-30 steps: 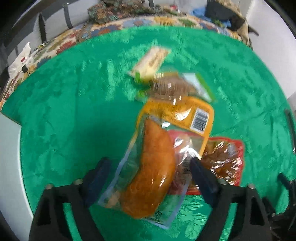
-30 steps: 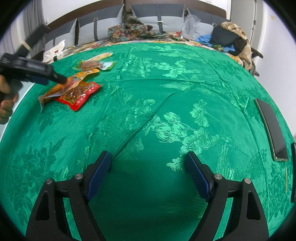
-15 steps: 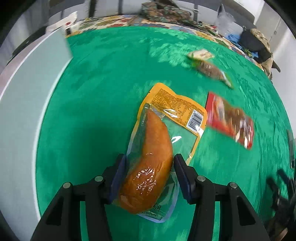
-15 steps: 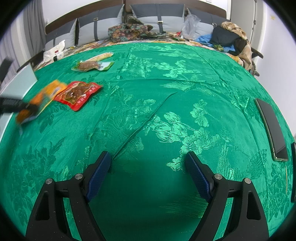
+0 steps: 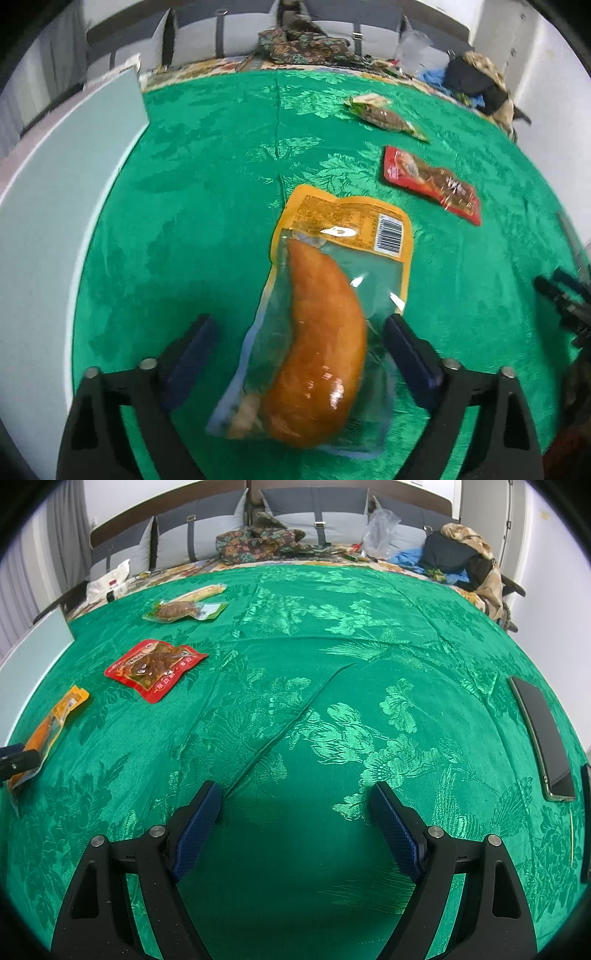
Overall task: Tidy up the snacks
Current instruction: 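Lift the sausage pack off the cloth with the left tool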
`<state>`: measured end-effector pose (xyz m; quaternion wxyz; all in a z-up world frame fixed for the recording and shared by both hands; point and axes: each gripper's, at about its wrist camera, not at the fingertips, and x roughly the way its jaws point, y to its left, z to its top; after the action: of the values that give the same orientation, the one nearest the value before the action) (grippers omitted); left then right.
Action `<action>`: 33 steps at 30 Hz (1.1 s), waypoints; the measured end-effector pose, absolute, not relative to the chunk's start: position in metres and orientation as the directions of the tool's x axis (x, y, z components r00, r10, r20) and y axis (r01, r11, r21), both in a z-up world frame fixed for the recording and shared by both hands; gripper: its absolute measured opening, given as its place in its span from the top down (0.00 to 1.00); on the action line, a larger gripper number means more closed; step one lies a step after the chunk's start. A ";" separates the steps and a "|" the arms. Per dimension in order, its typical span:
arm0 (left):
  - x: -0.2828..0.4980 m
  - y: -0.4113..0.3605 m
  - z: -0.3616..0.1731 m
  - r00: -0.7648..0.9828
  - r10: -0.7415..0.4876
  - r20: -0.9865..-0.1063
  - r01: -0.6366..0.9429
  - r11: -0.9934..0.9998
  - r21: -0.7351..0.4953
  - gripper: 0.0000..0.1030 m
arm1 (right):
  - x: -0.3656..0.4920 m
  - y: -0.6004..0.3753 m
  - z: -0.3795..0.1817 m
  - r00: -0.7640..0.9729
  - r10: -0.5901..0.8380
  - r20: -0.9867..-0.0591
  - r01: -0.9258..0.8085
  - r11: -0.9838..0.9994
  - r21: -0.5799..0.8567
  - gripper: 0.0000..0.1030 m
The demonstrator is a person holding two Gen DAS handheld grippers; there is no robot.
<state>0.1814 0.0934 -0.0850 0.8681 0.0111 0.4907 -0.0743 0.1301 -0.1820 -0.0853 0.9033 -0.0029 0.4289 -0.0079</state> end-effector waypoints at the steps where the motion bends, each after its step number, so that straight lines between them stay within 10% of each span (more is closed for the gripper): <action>1: 0.183 0.091 -0.088 0.513 -0.098 -0.853 0.149 0.989 -0.025 0.01 | 0.130 -0.182 -0.085 0.632 -0.017 -0.775 0.012 1.000 -0.012 0.17; 33: 0.176 0.093 -0.092 0.584 -0.092 -0.807 0.150 0.989 -0.004 0.00 | 0.131 -0.182 -0.086 0.632 -0.016 -0.775 0.012 1.000 -0.011 0.17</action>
<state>0.1756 0.0925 -0.0924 0.8893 0.0322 0.4511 -0.0682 0.1306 -0.1819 -0.0857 0.9033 -0.0025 0.4290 -0.0078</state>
